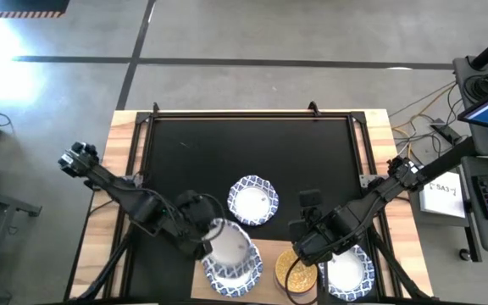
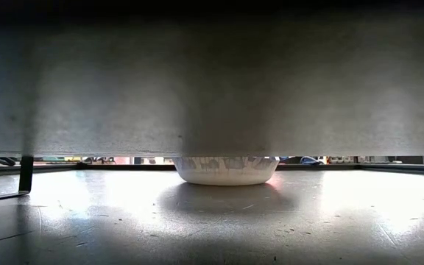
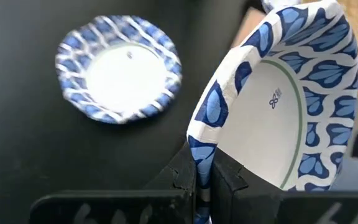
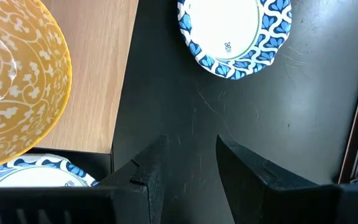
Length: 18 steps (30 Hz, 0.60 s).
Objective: Place and stack bowls onto a shelf
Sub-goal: Stack the large white bowl on top of the large white bowl on the shelf
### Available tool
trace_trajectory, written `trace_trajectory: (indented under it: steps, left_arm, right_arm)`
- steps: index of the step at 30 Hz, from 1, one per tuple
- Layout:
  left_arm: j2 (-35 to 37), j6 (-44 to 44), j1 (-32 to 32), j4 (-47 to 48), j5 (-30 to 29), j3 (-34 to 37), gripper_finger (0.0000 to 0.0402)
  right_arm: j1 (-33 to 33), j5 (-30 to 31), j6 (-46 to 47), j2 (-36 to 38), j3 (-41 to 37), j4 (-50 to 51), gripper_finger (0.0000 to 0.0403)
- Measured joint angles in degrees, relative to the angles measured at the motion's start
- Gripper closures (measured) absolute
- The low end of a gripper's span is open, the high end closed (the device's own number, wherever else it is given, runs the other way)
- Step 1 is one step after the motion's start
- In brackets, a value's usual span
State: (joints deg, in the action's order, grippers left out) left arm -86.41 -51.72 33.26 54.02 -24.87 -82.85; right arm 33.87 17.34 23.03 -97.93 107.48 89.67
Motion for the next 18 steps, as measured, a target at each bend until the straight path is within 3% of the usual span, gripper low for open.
trace_trajectory:
  steps: [7,18]
  left_arm:
    - [-3.74,0.29,0.02,-1.74,6.22,0.00,0.0401]
    - [-8.66,3.47,0.00,-6.90,9.41,0.00,0.0401]
  right_arm:
    - [0.00,0.00,-0.04,0.00,0.00,0.02,0.0278]
    - [0.00,0.00,-0.07,0.00,0.00,0.09,0.0278]
